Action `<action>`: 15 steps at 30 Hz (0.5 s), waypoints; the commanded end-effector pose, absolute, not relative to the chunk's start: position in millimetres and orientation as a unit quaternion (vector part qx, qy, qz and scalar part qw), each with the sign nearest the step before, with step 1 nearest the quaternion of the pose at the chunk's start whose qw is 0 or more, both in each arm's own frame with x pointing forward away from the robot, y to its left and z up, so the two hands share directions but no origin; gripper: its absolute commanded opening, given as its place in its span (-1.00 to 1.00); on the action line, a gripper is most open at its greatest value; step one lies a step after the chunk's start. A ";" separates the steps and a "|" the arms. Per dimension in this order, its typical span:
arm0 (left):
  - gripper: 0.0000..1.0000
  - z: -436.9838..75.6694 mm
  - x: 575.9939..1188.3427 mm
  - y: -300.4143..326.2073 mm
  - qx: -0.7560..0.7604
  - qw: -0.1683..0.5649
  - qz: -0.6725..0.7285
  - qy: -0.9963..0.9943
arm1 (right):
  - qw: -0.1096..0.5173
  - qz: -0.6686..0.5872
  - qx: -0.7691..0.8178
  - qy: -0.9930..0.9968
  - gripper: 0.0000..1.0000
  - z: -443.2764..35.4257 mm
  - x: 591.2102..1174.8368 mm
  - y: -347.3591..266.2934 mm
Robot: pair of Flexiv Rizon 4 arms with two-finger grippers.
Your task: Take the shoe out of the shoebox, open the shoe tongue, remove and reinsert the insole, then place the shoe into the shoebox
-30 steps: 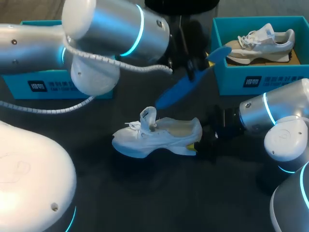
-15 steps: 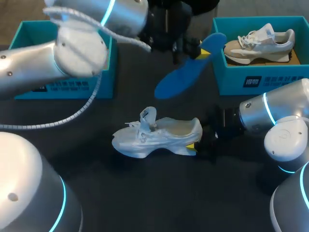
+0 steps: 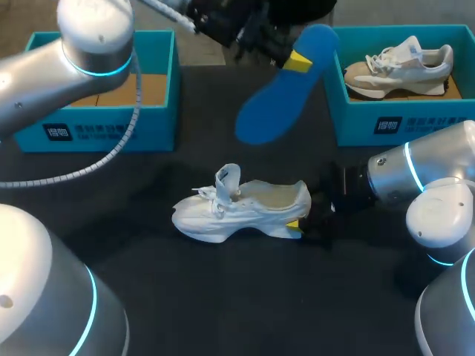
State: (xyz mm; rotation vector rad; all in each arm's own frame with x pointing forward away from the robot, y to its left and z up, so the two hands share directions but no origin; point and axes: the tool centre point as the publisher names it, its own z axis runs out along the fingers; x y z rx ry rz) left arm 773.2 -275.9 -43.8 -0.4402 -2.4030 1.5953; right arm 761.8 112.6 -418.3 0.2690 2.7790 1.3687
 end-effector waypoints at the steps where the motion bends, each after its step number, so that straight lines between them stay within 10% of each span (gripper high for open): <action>1: -1.00 -34.4 759.1 -263.6 -0.143 0.092 0.556 -0.813 | 0.016 0.439 0.087 0.894 -1.00 -421.1 763.2 111.4; 15: -1.00 -17.9 748.7 -257.4 -0.124 0.080 0.571 -0.808 | 0.016 0.439 0.087 0.894 -1.00 -421.1 763.2 111.4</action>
